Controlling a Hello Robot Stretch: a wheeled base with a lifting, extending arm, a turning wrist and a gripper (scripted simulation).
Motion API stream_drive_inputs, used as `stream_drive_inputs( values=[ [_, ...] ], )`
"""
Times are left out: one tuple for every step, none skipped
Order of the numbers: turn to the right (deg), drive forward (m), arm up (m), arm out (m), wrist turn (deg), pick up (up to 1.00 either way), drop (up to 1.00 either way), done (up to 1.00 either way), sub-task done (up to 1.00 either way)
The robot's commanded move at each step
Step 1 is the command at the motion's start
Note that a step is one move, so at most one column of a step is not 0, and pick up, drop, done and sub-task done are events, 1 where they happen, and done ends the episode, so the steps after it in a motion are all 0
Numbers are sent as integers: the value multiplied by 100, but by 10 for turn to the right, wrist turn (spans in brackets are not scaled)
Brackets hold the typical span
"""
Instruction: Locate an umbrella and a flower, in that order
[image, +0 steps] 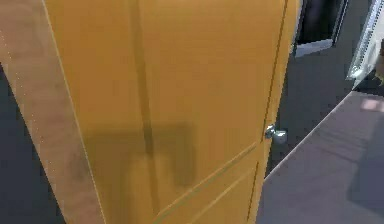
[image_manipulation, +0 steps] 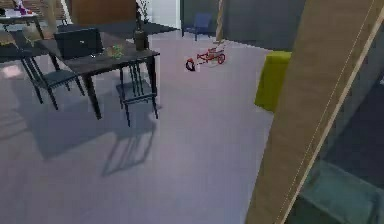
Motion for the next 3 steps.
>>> stream_drive_inputs(
  values=[
    [450,0,0,0,0,0,0,0,0],
    [150,0,0,0,0,0,0,0,0],
    [0,100,0,0,0,0,0,0,0]
  ],
)
